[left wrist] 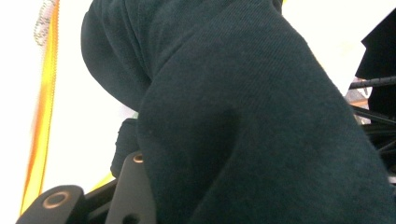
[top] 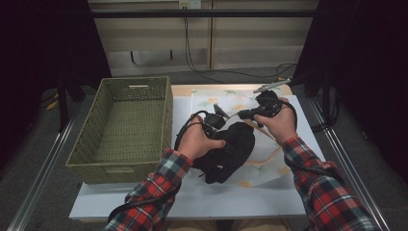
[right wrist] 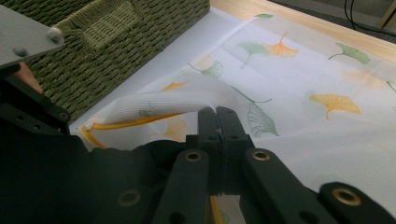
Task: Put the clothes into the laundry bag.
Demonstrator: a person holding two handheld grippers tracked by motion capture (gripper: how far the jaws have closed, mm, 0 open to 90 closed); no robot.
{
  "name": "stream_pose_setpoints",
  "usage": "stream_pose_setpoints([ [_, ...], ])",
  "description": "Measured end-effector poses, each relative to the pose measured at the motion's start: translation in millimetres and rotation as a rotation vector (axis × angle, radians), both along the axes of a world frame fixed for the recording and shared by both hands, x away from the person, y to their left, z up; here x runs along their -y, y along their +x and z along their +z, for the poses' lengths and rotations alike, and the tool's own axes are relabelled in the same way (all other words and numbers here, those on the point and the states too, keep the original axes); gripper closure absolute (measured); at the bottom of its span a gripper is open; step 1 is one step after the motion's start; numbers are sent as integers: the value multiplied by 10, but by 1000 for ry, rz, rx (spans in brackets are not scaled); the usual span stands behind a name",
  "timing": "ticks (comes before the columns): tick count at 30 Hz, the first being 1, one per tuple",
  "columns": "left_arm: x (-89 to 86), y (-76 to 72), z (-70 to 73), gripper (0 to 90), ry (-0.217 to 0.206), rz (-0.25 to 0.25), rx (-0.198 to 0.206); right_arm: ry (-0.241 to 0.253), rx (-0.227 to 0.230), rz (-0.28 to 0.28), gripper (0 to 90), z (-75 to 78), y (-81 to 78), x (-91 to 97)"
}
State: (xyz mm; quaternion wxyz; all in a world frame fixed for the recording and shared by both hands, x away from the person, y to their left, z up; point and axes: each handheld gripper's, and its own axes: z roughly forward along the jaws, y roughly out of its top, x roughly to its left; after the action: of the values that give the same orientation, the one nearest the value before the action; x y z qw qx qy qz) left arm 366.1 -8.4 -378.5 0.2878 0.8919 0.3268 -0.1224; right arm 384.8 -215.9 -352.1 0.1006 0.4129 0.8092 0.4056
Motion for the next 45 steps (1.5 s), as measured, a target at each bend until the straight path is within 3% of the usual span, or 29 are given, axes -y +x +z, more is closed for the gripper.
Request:
stream_pose_setpoints([
  [28,62,73,-69,575,-1,109,42,2,-3,7,900,1,-10,-17],
  [43,70,145,-215,529,39,163,89,-1,-8,8,900,-26,-16,-28],
  [45,68,156,-233,520,43,167,79,1,-9,9,900,-32,-17,-31],
])
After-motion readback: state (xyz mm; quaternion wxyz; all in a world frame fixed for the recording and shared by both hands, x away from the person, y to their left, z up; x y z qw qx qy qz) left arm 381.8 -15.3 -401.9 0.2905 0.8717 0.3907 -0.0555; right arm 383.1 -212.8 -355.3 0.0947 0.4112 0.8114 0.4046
